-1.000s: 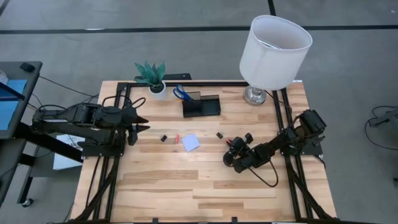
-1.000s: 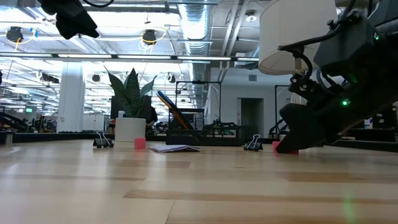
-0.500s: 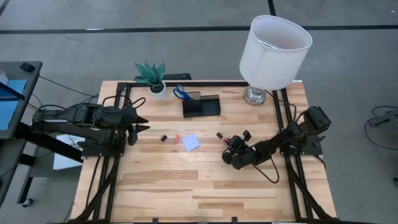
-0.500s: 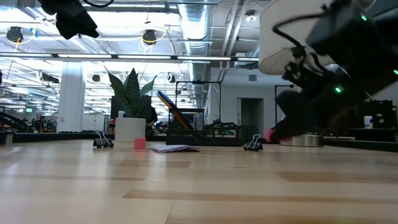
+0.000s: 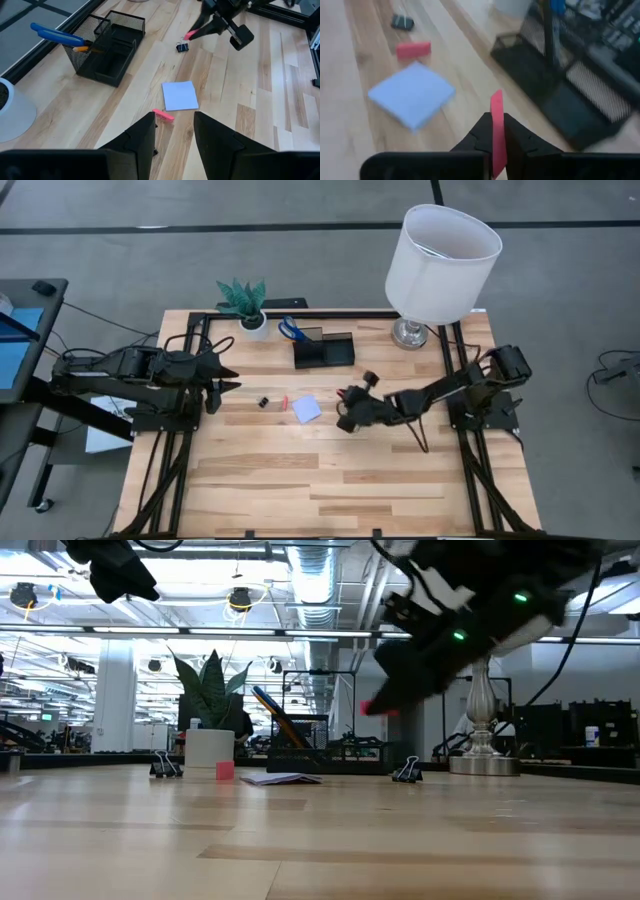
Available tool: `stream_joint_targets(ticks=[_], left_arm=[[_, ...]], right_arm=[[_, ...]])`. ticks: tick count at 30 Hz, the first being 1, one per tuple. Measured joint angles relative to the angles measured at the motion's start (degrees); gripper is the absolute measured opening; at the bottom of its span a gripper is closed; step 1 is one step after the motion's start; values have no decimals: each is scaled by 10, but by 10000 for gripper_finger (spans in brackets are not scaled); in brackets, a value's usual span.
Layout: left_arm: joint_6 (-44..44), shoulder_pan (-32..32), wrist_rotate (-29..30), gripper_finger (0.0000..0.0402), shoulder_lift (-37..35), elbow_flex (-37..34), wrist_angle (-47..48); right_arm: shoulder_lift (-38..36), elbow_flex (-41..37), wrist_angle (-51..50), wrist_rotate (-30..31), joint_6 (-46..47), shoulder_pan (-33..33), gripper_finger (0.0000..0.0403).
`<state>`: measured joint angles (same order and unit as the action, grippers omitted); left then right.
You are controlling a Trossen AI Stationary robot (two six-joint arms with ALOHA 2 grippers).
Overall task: Pick and place office supplies into organizer
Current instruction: Put the right eraser into the desk organizer
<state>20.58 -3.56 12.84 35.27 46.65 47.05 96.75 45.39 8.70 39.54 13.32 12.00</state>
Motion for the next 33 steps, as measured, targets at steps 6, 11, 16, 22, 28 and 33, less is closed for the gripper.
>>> stream_joint_targets(ticks=[6, 11, 16, 22, 28, 33], left_arm=[[0, 0, 0, 126, 0, 0, 0], [0, 0, 0, 126, 0, 0, 0], [0, 0, 0, 126, 0, 0, 0], [0, 0, 0, 126, 0, 0, 0], [0, 0, 0, 126, 0, 0, 0], [0, 0, 0, 126, 0, 0, 0]], right_arm=[[0, 54, 8, -82, -116, -57, 20], [0, 91, 8, -171, -183, -107, 12], [0, 115, 7, -284, -228, -162, 13], [1, 138, 7, -391, -255, -218, 18], [1, 154, 8, -464, -259, -267, 11], [1, 162, 8, -509, -260, -298, 21]])
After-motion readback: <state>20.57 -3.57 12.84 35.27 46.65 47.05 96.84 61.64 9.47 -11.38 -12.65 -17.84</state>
